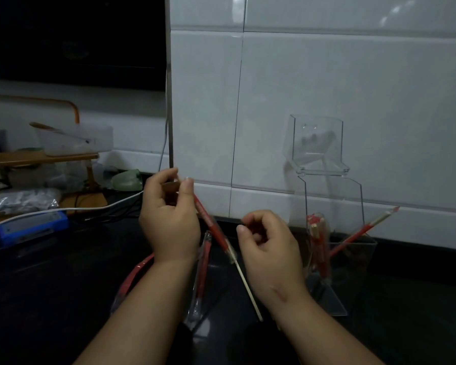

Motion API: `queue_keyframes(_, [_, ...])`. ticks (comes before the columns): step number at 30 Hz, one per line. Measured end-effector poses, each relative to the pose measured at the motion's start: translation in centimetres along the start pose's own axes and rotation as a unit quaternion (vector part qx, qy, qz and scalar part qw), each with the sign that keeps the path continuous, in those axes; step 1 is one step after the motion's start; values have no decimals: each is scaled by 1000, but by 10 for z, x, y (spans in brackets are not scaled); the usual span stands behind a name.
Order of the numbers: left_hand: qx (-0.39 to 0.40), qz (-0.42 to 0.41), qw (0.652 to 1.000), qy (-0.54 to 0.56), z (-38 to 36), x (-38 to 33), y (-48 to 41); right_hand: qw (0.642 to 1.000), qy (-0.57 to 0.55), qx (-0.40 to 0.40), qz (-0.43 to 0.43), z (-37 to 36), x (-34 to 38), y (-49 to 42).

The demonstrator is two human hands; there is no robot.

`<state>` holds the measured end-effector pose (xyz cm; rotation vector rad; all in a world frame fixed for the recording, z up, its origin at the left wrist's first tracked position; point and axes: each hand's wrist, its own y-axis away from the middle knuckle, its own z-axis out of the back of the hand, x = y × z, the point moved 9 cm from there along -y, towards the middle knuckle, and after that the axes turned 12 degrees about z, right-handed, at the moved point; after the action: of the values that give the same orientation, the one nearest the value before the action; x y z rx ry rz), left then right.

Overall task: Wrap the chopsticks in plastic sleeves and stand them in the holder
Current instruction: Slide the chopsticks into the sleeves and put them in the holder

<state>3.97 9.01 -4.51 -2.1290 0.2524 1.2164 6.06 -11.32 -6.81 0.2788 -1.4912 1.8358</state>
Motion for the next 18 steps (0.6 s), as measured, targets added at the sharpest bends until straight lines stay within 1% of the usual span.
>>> queue_keyframes(2, [-8, 20, 1000, 8, 2, 4, -2, 999, 32, 36, 16, -6, 1, 0])
queue_keyframes(4, [-10, 53, 998, 23, 3, 10, -5, 995, 68, 75, 14, -12, 0, 1])
queue_keyframes(6, [-7, 102, 993, 58, 2, 21, -9, 990, 87, 110, -11, -15, -4, 3])
queue_keyframes(9, [-3, 178, 980, 95, -2, 39, -12, 985, 63, 151, -59, -21, -9, 9])
queue_keyframes(13, [-3, 252, 956, 150, -4, 56, -13, 979, 84, 179, -42, -24, -7, 8])
queue_keyframes(18, [-11, 282, 938, 203, -2, 65, -16, 977, 87, 188, -50, -25, -10, 9])
